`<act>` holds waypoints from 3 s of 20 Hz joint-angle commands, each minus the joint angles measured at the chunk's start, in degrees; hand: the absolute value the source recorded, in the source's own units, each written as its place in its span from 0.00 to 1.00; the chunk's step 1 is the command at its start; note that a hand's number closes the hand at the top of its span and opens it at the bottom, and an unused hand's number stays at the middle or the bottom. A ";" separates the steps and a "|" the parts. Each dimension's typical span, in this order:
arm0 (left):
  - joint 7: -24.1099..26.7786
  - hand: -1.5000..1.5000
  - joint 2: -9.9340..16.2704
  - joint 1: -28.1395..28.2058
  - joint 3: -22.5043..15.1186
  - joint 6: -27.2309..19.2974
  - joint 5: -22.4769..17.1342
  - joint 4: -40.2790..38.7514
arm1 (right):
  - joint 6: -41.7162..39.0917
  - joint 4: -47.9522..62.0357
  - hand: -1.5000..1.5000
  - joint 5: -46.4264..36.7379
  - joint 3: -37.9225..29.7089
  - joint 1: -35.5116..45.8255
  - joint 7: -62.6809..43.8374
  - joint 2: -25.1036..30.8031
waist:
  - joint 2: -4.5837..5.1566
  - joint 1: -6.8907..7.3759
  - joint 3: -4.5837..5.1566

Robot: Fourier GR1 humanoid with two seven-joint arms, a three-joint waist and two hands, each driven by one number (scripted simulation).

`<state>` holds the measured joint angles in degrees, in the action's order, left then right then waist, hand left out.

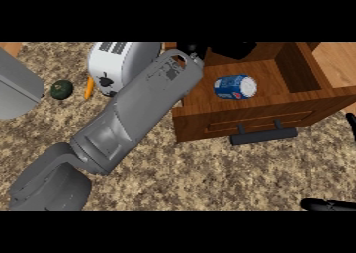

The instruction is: Pick up the can, place it into the drawer and close the drawer

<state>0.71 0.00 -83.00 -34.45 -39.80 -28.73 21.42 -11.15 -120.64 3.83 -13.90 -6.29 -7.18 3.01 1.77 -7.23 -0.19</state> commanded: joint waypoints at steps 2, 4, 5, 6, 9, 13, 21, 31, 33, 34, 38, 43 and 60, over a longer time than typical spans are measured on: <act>2.72 0.00 0.00 1.83 -0.28 -1.84 -1.53 -1.88 | -0.09 -2.28 0.00 1.63 -1.11 -0.20 -2.72 1.00 | 0.08 -0.19 0.06; 1.74 0.00 0.00 0.45 -0.84 -2.82 -2.10 -1.68 | -0.30 -0.60 0.00 0.59 -0.21 1.15 -1.59 1.09 | 0.19 -0.06 0.03; 2.65 0.00 0.00 1.49 -1.40 -4.03 -2.39 -0.95 | -0.70 0.06 0.00 0.84 -0.06 0.96 -0.14 0.72 | 0.36 -0.81 -0.01; 1.54 0.00 0.00 0.51 -2.22 -4.19 -2.50 -0.39 | -0.09 -0.03 0.00 0.33 0.70 2.39 -1.46 0.68 | 0.16 -0.29 0.02; 2.71 0.00 0.00 2.48 -3.19 -5.93 -3.40 0.27 | 0.61 -0.19 0.00 -1.28 1.74 2.49 -1.18 -0.02 | 0.31 -0.60 0.03; 4.90 0.00 0.00 4.00 -2.18 -6.47 -5.42 0.67 | -0.37 -3.23 0.00 -3.79 -0.03 -0.36 2.64 1.92 | 0.23 -1.28 0.05; 5.86 0.00 0.00 2.42 -0.23 -5.27 -9.31 1.05 | -1.13 -6.67 0.00 -14.38 2.13 1.92 4.39 7.32 | 0.00 0.85 0.12; 7.52 0.00 0.00 0.70 -0.20 -8.47 -11.95 3.27 | 2.44 -5.84 0.00 -36.88 12.13 3.27 6.20 9.04 | -0.84 4.11 0.18; 5.86 0.00 0.00 0.19 -1.38 -9.37 -12.18 4.91 | 1.74 -2.85 0.00 -39.67 11.10 7.48 5.47 12.31 | -1.04 4.77 0.18; 6.22 0.00 0.00 -0.71 -0.70 -8.40 -12.23 3.13 | 2.81 -0.28 0.00 -42.67 13.29 8.68 5.47 11.57 | -0.73 4.81 0.17; 1.77 0.00 0.00 -2.33 -0.67 -9.04 -11.79 5.77 | 4.51 4.79 0.00 -51.12 16.69 8.10 7.12 12.59 | -1.61 6.94 0.17; 3.22 0.00 1.31 1.22 0.29 -9.10 -10.09 7.30 | 9.13 14.61 0.00 -59.95 19.16 11.72 6.72 11.18 | -1.74 7.82 0.19; -11.81 0.00 16.85 7.84 -2.02 -6.79 -4.36 26.90 | 30.88 53.34 0.00 -68.47 14.85 27.20 12.47 4.55 | -1.90 9.94 0.13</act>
<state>-8.12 13.81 -76.01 -36.00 -46.97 -34.19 44.49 16.84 -76.73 -63.51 1.33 18.12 5.44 9.86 -1.05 2.29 0.94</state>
